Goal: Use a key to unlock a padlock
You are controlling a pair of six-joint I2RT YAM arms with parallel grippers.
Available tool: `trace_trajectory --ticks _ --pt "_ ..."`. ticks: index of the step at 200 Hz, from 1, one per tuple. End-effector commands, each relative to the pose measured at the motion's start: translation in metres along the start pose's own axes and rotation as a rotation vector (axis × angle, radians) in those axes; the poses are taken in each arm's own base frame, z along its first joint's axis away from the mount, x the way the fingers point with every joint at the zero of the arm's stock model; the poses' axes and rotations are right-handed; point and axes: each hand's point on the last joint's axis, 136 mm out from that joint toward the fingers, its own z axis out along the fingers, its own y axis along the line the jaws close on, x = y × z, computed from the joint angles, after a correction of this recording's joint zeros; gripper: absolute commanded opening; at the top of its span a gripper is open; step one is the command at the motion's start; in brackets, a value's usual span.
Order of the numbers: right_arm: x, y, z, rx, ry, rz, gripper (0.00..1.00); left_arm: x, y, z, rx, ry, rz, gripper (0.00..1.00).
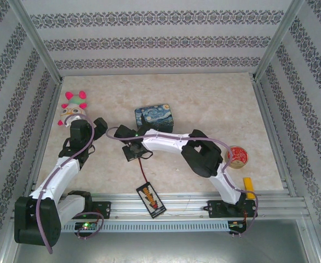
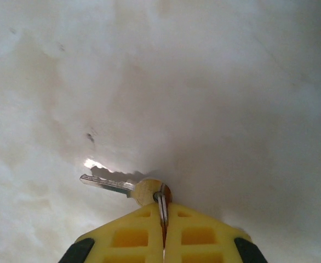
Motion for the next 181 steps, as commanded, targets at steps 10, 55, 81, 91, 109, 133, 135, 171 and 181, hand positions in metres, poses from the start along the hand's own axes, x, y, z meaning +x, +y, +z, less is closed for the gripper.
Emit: trace_trajectory --ticks 10,55,81,91,109,133,135,171,181 --pt "-0.027 -0.01 -0.047 0.025 -0.155 -0.032 0.0 -0.026 -0.016 -0.01 0.065 -0.081 0.024 0.99" --pt "-0.042 -0.023 -0.098 0.054 -0.296 -0.056 0.0 -0.026 -0.028 -0.015 0.127 -0.076 0.026 0.99" --pt "-0.048 -0.032 -0.127 0.063 -0.366 -0.064 0.0 -0.027 -0.039 -0.017 0.189 -0.071 0.029 0.99" --pt "-0.049 -0.035 -0.135 0.062 -0.384 -0.063 0.0 -0.028 -0.045 -0.018 0.214 -0.068 0.037 0.99" --pt "-0.052 -0.04 -0.149 0.058 -0.412 -0.06 0.0 -0.027 -0.052 -0.02 0.25 -0.061 0.049 0.99" --pt "-0.054 -0.045 -0.162 0.046 -0.449 -0.064 0.0 -0.024 -0.062 -0.022 0.309 -0.044 0.063 0.99" --pt "-0.054 -0.046 -0.163 0.046 -0.451 -0.063 0.0 -0.025 -0.063 -0.023 0.316 -0.045 0.064 0.99" --pt "-0.057 -0.052 -0.175 0.003 -0.489 -0.037 0.0 -0.018 -0.081 -0.029 0.43 -0.011 0.077 0.99" --pt "-0.058 -0.054 -0.178 -0.02 -0.502 -0.022 0.0 -0.016 -0.088 -0.032 0.472 -0.005 0.076 0.99"
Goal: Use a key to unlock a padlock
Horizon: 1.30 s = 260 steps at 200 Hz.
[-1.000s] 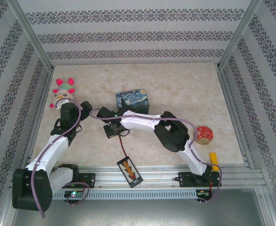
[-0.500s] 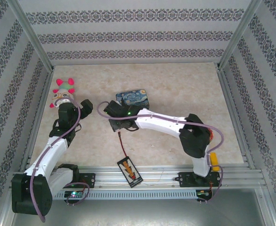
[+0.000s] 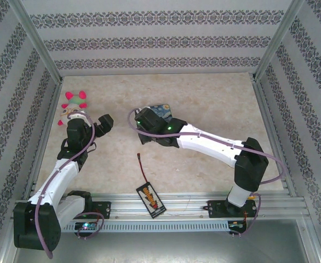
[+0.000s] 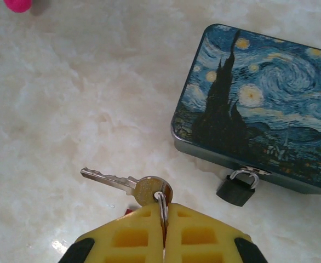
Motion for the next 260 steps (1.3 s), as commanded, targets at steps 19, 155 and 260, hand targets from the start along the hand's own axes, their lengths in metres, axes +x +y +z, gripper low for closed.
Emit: trace_trajectory --ticks 19,155,260 --pt "-0.018 -0.006 -0.017 -0.095 -0.085 0.076 0.0 -0.012 -0.046 -0.007 0.246 -0.03 0.032 0.99" --pt "-0.015 -0.047 -0.047 -0.237 -0.217 0.321 0.0 0.045 -0.177 -0.023 0.668 0.259 0.166 0.7" --pt "-0.01 -0.042 -0.048 -0.249 -0.213 0.327 0.0 0.083 -0.21 0.005 0.698 0.374 0.136 0.45"
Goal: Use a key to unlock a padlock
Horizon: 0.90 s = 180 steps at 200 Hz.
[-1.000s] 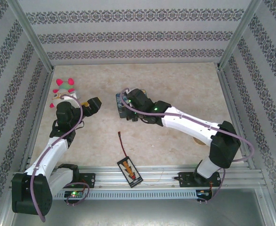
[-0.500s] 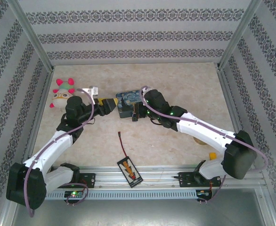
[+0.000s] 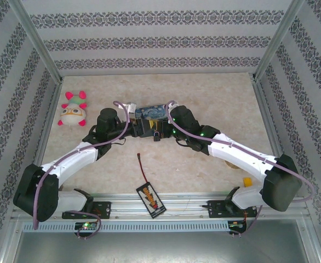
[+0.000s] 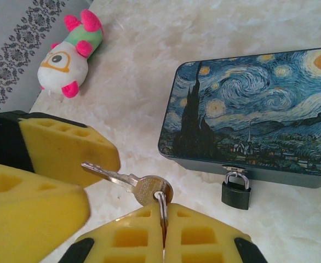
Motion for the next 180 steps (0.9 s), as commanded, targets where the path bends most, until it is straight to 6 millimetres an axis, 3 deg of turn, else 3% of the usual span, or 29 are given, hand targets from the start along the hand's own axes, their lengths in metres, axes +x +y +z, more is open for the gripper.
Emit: trace_trajectory --ticks 1,110,127,149,180 --pt "-0.005 0.009 -0.005 -0.032 -0.027 0.01 0.0 -0.017 -0.018 0.004 0.042 -0.042 0.03 0.45" --pt "-0.01 0.016 -0.002 -0.044 -0.024 0.003 0.0 -0.026 -0.021 0.011 0.061 -0.067 0.017 0.29" --pt "-0.009 0.015 -0.002 -0.043 -0.023 0.004 0.0 -0.027 -0.021 0.011 0.063 -0.07 0.018 0.29" --pt "-0.007 0.014 -0.002 -0.037 -0.022 0.008 0.0 -0.028 -0.023 0.01 0.068 -0.083 0.02 0.39" --pt "-0.007 0.014 -0.002 -0.037 -0.023 0.007 0.0 -0.03 -0.02 0.008 0.048 -0.094 0.022 0.4"
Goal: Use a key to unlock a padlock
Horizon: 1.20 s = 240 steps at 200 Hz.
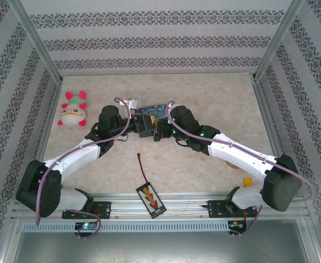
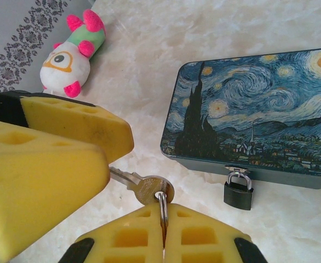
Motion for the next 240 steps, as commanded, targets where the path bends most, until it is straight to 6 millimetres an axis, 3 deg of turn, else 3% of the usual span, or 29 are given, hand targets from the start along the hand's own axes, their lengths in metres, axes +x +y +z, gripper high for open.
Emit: trace_trajectory --ticks 1,44,125,174,201,240 --pt "-0.007 0.013 -0.002 -0.032 -0.025 0.007 0.0 -0.012 -0.014 0.001 0.031 -0.046 0.037 0.4" --pt "-0.007 0.016 -0.001 -0.04 -0.024 0.005 0.0 -0.014 -0.015 0.003 0.038 -0.047 0.037 0.35" --pt "-0.008 0.017 -0.002 -0.043 -0.03 0.003 0.0 -0.012 -0.014 0.005 0.033 -0.029 0.029 0.0" --pt "-0.011 0.017 -0.005 -0.04 -0.046 0.01 0.0 -0.01 -0.01 -0.001 -0.007 -0.029 0.029 0.0" --pt "-0.012 0.009 -0.009 -0.006 -0.062 0.011 0.19 -0.013 -0.007 -0.011 -0.071 -0.042 0.064 0.0" --pt "-0.012 -0.016 -0.023 0.131 -0.089 -0.021 0.32 -0.018 -0.014 -0.023 -0.112 -0.031 0.066 0.0"
